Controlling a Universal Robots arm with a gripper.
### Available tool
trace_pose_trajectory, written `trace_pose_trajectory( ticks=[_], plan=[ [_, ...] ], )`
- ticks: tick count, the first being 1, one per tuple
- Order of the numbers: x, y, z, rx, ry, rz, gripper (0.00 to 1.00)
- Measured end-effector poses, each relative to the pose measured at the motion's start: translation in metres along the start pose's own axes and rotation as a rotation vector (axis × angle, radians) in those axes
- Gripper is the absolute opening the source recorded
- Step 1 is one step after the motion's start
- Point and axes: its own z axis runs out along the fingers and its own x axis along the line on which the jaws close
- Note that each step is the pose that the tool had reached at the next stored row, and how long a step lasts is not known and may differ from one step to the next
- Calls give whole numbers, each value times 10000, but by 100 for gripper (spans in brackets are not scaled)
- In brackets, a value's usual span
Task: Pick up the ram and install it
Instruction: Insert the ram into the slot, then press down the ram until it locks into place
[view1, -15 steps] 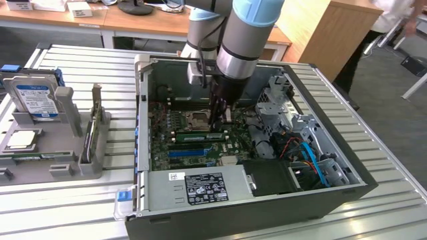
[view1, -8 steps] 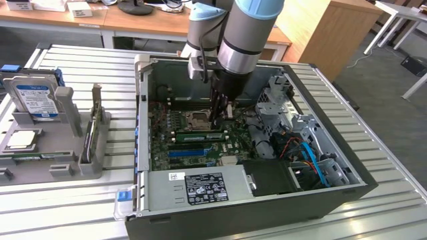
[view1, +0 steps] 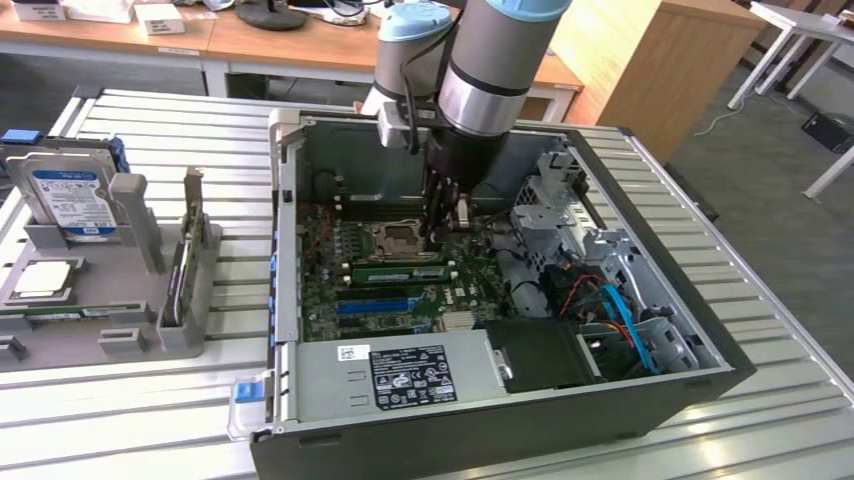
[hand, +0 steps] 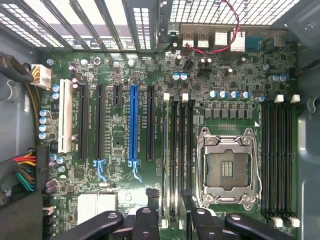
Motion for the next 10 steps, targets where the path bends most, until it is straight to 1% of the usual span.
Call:
trace_pose_trajectory(
  ticks=[10],
  plan=[
    [0,0,0,0,1,1,31]
  ],
)
